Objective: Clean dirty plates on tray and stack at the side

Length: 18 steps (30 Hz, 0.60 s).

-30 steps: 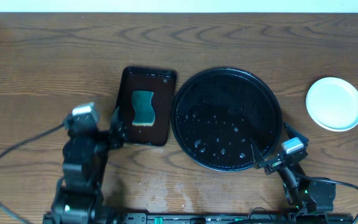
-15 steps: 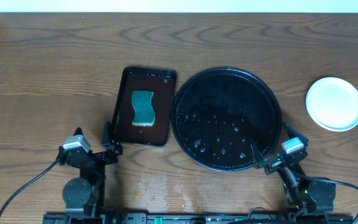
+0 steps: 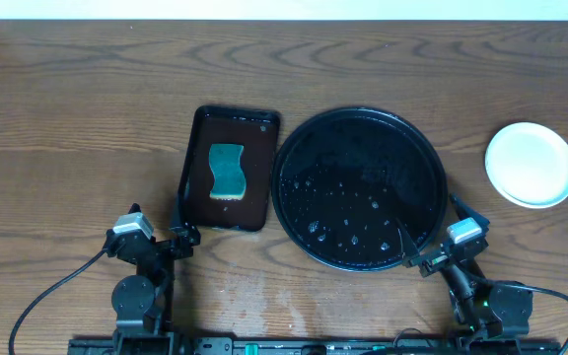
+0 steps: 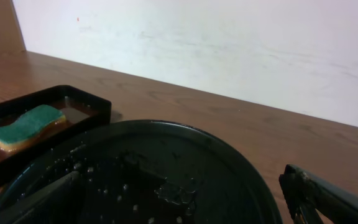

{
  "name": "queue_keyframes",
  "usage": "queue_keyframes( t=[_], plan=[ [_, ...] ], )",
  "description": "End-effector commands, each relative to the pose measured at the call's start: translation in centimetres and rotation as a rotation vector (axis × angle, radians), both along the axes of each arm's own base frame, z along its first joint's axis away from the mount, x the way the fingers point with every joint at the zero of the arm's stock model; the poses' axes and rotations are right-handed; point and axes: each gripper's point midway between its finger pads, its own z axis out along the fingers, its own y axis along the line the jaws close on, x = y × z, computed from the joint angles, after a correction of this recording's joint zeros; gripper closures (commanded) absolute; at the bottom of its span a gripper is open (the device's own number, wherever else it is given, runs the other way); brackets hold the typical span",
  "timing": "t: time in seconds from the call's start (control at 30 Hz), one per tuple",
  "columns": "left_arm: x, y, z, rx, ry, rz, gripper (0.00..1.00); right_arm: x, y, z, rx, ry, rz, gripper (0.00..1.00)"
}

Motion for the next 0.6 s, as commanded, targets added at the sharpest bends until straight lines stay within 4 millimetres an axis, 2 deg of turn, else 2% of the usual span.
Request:
queue_keyframes(
  t=[0.0,0.1,0.57],
  plan=[
    [-0.1,0.1,-1.1,0.016,0.036,0.005,0.16,0.0,-0.1,-0.1,-0.007,-0.005,-0.003,0.01],
    [-0.2,0.1,-2.0,0.017,0.073,0.004,0.16,0.0,-0.1,-0.1,-0.007,-0.005,-0.003,0.01],
    [-0.2,0.1,-2.1,0.017,0.079,0.004,0.16,0.0,-0.1,-0.1,-0.007,-0.005,-0.003,0.01]
  ],
)
